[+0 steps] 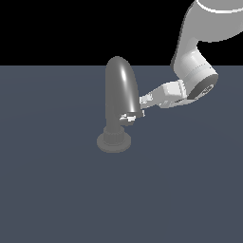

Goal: Turn on the faucet by rotating a designated handle.

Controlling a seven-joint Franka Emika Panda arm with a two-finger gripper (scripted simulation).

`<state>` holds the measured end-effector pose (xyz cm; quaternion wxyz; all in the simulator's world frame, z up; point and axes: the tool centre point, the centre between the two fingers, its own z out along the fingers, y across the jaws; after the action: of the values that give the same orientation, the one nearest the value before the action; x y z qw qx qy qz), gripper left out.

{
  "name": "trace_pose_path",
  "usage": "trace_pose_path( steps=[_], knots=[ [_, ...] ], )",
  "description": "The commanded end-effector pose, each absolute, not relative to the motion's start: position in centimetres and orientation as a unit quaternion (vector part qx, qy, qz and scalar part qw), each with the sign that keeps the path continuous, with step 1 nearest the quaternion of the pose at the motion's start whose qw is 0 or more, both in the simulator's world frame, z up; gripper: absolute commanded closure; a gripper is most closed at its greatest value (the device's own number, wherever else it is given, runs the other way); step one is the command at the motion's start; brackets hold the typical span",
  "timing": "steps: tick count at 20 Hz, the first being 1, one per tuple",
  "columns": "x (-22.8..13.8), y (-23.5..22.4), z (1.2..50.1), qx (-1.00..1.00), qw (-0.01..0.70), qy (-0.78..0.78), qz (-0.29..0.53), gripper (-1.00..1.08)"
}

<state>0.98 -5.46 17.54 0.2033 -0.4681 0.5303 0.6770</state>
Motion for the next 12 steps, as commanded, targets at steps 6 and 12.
trace_pose_path(
  steps=[6, 12],
  knots=[
    [-0.4, -6.1, 16.2, -0.468, 0.204, 0.530, 0.677, 1.08],
    [-2.1, -6.9, 14.5, -0.468, 0.204, 0.530, 0.677, 1.08]
  ],
)
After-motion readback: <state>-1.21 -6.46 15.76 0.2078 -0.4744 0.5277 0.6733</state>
